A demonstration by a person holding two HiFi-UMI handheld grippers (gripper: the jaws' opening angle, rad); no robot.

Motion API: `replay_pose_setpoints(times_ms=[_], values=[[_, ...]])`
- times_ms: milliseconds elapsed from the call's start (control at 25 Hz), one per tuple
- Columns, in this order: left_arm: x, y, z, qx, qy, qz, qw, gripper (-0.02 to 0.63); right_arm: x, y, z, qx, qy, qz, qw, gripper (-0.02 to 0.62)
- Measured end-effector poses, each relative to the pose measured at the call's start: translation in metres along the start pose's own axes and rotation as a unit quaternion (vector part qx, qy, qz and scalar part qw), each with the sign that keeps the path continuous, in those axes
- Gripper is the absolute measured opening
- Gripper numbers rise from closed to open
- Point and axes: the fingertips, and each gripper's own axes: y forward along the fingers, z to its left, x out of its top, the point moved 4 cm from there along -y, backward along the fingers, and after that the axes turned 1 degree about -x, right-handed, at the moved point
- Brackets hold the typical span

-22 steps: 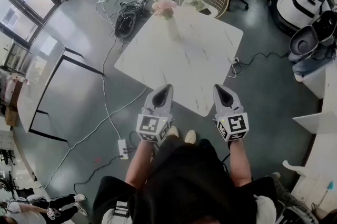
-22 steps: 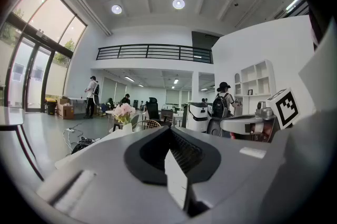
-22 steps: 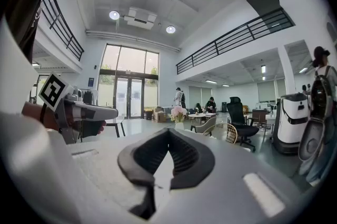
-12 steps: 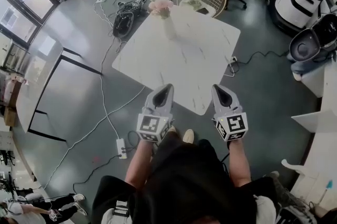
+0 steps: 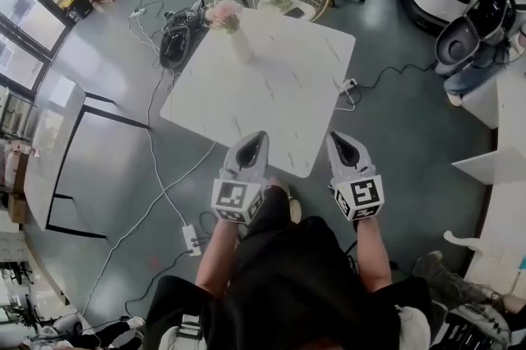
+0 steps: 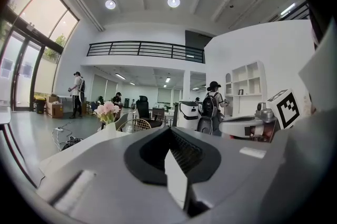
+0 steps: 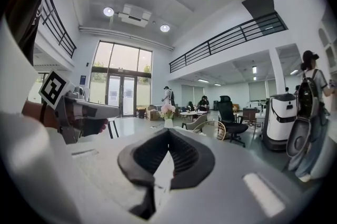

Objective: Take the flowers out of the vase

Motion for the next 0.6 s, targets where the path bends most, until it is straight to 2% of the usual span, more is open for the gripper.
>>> replay_pose_setpoints(times_ms=[280,600], values=[[0.000,0.035,-0.005,-0.015,0.002,0.001,0.9999,0.008,-0.008,0.009,-0.029,-0.014,0.005,0.004,1.000,0.003],[0.005,0.096,0.015,-0.009,-0.005,0.003,0.9999,0.008,-0.001,0.055,-0.071,-0.006,0.009,0.000,1.000,0.003]])
